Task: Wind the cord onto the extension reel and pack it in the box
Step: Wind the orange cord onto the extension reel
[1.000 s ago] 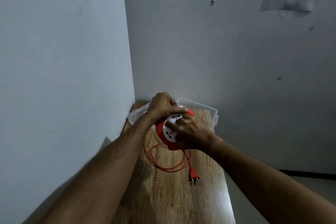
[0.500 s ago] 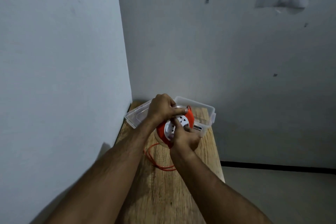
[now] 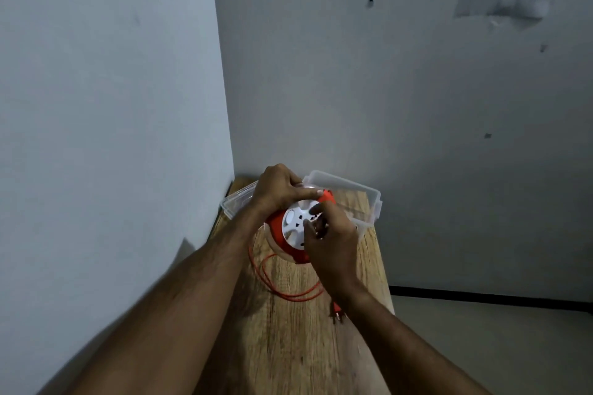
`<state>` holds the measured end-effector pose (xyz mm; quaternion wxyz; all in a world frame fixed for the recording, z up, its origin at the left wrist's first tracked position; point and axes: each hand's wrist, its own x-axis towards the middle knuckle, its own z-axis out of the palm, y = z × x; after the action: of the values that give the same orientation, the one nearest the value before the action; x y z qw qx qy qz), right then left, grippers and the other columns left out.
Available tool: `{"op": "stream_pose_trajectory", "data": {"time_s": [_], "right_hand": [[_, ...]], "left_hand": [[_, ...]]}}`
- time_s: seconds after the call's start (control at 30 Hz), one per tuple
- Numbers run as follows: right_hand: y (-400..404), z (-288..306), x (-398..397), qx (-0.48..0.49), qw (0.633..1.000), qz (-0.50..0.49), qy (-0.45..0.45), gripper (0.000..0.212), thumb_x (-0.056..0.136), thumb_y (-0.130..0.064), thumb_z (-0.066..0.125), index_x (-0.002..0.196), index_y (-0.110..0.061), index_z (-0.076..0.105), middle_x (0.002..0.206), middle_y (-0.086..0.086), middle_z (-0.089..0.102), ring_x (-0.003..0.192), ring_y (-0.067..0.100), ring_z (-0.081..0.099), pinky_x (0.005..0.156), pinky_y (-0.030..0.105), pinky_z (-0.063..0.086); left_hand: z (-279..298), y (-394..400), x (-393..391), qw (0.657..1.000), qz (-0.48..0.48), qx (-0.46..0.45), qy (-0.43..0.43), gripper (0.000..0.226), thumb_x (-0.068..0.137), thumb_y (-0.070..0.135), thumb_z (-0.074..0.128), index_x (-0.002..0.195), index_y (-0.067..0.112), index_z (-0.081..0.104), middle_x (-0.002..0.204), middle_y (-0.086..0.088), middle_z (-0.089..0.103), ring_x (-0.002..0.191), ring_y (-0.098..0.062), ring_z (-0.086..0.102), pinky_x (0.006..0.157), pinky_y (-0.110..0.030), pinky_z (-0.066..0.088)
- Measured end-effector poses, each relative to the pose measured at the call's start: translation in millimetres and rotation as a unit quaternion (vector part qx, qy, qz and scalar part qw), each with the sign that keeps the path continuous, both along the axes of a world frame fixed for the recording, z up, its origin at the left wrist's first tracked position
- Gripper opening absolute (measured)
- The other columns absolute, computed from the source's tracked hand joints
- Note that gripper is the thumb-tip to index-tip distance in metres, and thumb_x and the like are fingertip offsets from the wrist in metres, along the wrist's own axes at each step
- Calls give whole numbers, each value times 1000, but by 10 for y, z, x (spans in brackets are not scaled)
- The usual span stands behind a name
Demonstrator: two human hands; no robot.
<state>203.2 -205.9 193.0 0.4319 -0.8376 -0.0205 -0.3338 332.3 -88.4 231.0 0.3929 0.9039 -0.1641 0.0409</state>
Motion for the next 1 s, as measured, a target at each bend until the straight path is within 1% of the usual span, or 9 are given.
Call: {"op": "stream_pose_trajectory", "data": {"time_s": [0.07,0.13,0.33,0.53,0.67,0.73,0.8,0.9,1.0], "right_hand": [[-189,-25,22,-302,948,89,-55,27,87,-22,63,113,-17,67,115,8,64,114,23,60,97,45,53],[-339,-45,76,-471,869,143,-56,35,86,-22,62,121,-21,65,127,11,56,131,32,49,110,56,40],[-478,3,190,-602,780,166,-49,58,83,-29,79,135,-30,53,137,12,45,132,33,45,113,62,33],[-460,95,244,-621,765,149,-83,46,85,-36,75,129,-28,62,128,12,51,123,33,49,105,58,39],[-446,56,344,-587,793,136,-84,56,79,-54,73,127,-26,66,123,14,57,117,33,56,102,53,46],[-432,33,348,-537,832,122,-65,64,77,-63,61,126,-22,66,119,15,64,113,33,61,103,51,48],[-403,12,325,-468,875,110,-49,63,74,-56,67,124,-18,66,113,12,70,102,30,68,95,44,53],[-281,-36,259,-327,944,51,-5,55,74,-44,70,121,-15,69,98,6,74,80,22,71,76,27,54],[-44,-110,176,-105,991,-58,61,53,78,-50,68,122,-20,70,94,-1,76,78,11,70,76,22,57]], "left_hand": [[-3,27,-2,1000,-2,7,10,62,69,71,80,73,9,80,65,-4,74,60,-20,70,62,-37,59],[4,31,-11,1000,-9,11,18,60,70,69,80,78,9,81,70,-4,76,65,-22,73,67,-38,61],[-4,-37,-28,998,-53,20,41,54,69,66,82,67,12,80,59,-8,72,51,-25,63,53,-35,48],[25,-77,-60,998,-55,2,32,45,74,54,85,53,16,72,43,1,60,38,-1,48,43,-13,32],[43,-75,-48,999,-42,0,5,47,75,49,85,45,20,63,41,0,55,39,1,43,44,-14,29],[26,-70,-31,999,-34,-12,4,54,68,65,82,54,14,72,44,3,61,43,-2,49,46,-24,37],[27,-80,-36,999,-33,-9,-2,65,60,77,77,62,12,77,53,-4,68,46,-13,57,50,-34,44],[80,-100,-72,1000,-25,-12,-11,57,65,69,82,55,14,73,50,-3,65,41,-11,52,45,-25,37],[113,-130,-98,999,0,-18,-31,53,68,63,84,44,23,61,40,8,56,37,-1,51,41,-12,31]]}}
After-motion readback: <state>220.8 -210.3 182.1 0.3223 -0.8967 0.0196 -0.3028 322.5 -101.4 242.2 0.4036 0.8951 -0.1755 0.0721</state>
